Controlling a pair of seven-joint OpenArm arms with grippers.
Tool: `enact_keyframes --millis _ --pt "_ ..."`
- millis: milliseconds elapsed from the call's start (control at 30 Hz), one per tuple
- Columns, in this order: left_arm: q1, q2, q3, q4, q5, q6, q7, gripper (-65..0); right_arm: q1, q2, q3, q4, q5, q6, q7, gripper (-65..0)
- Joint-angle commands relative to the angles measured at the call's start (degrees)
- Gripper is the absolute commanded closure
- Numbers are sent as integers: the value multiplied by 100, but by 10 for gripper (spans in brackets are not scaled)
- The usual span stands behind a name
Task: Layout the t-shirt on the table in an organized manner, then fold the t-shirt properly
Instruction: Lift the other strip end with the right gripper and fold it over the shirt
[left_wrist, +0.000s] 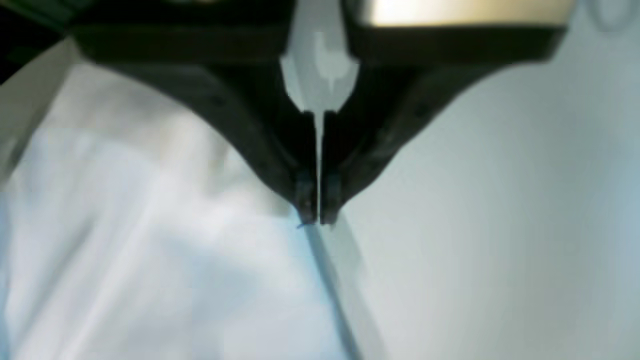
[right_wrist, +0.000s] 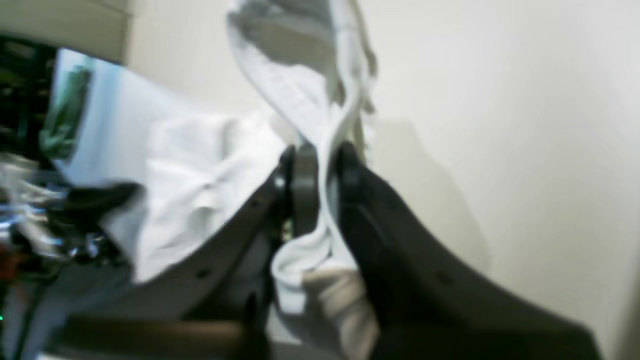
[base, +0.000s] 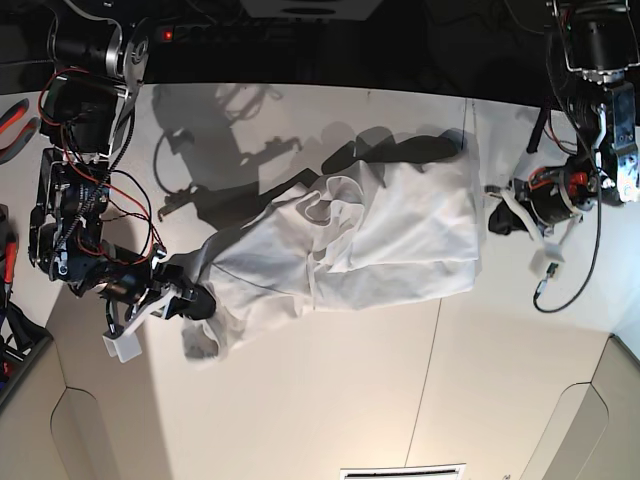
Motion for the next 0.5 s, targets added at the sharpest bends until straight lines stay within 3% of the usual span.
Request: enact_keyframes --millis 0,200,267,467 --pt "48 -28 11 0 -83 -20 -144 -13 136 -151 -11 208 299 48 -83 0" --pt "286 437 120 -195 -149 -22 -181 -13 -144 -1250 -382 573 466 50 -289 0" --pt "267 588 120 -192 -149 -26 -181 -13 -275 -1250 -984 573 356 46 -42 0" --pt "258 632 125 -192 -192 -44 -186 -13 -461 -1257 -2446 570 -785 -264 715 0"
